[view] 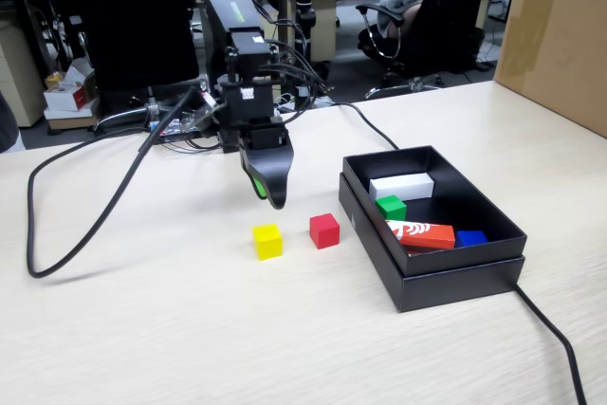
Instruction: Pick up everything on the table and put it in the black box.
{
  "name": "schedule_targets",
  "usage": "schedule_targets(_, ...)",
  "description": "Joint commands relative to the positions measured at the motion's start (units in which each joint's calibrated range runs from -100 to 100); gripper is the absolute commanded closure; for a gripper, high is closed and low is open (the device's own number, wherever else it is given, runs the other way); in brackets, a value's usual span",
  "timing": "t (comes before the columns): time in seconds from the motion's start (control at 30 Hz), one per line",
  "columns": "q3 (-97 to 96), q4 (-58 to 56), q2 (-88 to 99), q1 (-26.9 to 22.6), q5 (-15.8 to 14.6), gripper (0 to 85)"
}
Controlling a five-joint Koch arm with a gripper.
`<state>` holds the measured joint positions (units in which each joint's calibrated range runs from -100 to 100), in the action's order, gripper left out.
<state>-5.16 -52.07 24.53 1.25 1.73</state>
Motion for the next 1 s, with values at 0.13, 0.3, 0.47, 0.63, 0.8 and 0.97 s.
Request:
schedule_targets(0.13, 2.44, 5.12, -4.62, 0.24, 0.05, 38.2)
schedule_targets(0.3, 2.26, 6.33, -7.61, 0.49, 0.00, 38.2)
schedule_targets(0.47, 2.07, 8.57, -10.59, 0.93, 0.05, 38.2)
schedule_targets(0.63, 2.98, 10.39, -15.41, 1.07, 0.00, 38.3)
schedule_targets(0.8, 2.80, 10.73, -16.79, 0.68, -0.20, 41.5)
schedule_targets(0.97, 2.35, 10.73, -17.13, 0.59, -0.20, 53.3)
